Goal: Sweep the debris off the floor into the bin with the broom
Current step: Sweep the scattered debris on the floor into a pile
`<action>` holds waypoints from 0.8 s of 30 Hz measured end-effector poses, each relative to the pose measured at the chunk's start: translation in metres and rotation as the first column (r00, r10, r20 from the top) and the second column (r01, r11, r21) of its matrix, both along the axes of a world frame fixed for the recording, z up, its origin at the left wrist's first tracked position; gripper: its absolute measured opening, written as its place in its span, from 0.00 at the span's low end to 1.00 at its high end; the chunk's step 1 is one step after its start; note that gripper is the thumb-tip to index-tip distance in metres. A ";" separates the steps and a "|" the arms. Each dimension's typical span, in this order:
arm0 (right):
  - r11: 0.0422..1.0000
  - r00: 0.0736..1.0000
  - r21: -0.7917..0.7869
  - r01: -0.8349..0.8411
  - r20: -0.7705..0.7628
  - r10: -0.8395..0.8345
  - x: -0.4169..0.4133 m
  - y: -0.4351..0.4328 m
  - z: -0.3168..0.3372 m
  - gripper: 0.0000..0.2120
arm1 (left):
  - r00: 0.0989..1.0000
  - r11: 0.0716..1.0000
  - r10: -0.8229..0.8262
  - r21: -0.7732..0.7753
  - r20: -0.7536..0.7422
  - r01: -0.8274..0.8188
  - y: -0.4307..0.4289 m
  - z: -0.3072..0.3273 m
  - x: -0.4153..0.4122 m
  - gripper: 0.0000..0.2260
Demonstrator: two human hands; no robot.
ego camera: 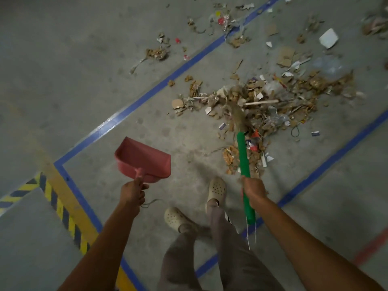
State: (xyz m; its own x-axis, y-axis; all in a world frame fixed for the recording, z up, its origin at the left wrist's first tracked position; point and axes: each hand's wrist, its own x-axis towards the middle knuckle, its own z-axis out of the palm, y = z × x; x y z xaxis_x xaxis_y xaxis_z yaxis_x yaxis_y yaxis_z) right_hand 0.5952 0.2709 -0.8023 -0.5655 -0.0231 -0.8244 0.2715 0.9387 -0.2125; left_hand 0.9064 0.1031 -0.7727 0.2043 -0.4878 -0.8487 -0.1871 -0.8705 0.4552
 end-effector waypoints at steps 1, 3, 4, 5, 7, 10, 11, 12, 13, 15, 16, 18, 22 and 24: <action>1.000 1.000 -0.016 -0.021 -0.008 0.021 0.009 0.007 0.010 0.19 | 1.000 1.000 -0.011 0.001 -0.007 0.011 -0.003 -0.001 -0.002 0.17; 0.997 0.998 -0.051 -0.056 -0.015 0.055 0.031 0.019 0.028 0.18 | 0.999 0.999 -0.037 0.009 -0.015 0.037 -0.007 -0.002 -0.003 0.17; 0.997 0.998 -0.059 -0.058 -0.017 0.057 0.042 0.023 0.034 0.17 | 0.999 0.999 -0.049 0.011 -0.017 0.049 -0.008 -0.002 -0.002 0.17; 0.997 0.999 -0.065 -0.051 -0.019 0.050 0.054 0.027 0.040 0.16 | 0.998 0.998 -0.061 0.013 -0.020 0.061 -0.010 -0.002 0.000 0.16; 0.997 0.999 -0.064 -0.036 -0.024 0.034 0.076 0.028 0.048 0.15 | 0.996 0.996 -0.088 0.020 -0.022 0.089 -0.015 0.000 0.007 0.15; 0.998 0.997 -0.034 -0.053 -0.059 0.051 0.103 0.019 0.060 0.15 | 0.989 0.989 -0.145 0.029 -0.027 0.146 -0.026 0.005 0.023 0.15; 0.998 0.996 -0.023 -0.059 -0.072 0.057 0.108 0.014 0.063 0.16 | 0.987 0.987 -0.158 0.029 -0.029 0.159 -0.031 0.007 0.030 0.15; 0.998 0.994 -0.014 -0.067 -0.083 0.066 0.113 0.008 0.066 0.16 | 0.985 0.985 -0.169 0.025 -0.026 0.170 -0.037 0.009 0.036 0.16; 0.997 0.993 0.001 -0.075 -0.089 0.075 0.117 0.001 0.069 0.16 | 0.984 0.984 -0.176 0.019 -0.019 0.177 -0.043 0.011 0.042 0.16; 0.997 0.993 0.004 -0.077 -0.091 0.077 0.123 -0.013 0.074 0.17 | 0.984 0.984 -0.176 0.004 -0.022 0.176 -0.058 0.015 0.054 0.16; 0.997 0.993 -0.004 -0.073 -0.095 0.073 0.125 -0.020 0.075 0.17 | 0.984 0.985 -0.174 -0.005 -0.026 0.174 -0.066 0.017 0.060 0.16; 0.998 0.992 -0.021 -0.065 -0.112 0.063 0.130 -0.034 0.076 0.17 | 0.984 0.984 -0.177 -0.025 -0.031 0.177 -0.083 0.021 0.071 0.16; 0.992 0.992 -0.083 -0.090 -0.095 0.082 0.142 -0.068 0.075 0.16 | 0.982 0.981 -0.190 -0.053 -0.020 0.189 -0.115 0.025 0.088 0.17; 0.984 0.990 -0.128 -0.122 -0.080 0.112 0.149 -0.088 0.072 0.16 | 0.982 0.980 -0.189 -0.062 -0.012 0.188 -0.128 0.025 0.093 0.16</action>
State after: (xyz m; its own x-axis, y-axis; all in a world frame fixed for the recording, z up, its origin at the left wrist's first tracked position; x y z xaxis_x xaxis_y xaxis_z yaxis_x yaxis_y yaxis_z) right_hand 0.7441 0.1825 -0.7305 -0.6107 -0.1984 -0.7666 0.1410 0.9254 -0.3519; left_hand 0.9990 -0.0247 -0.7479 0.0889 -0.5664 -0.8193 -0.3368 -0.7912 0.5104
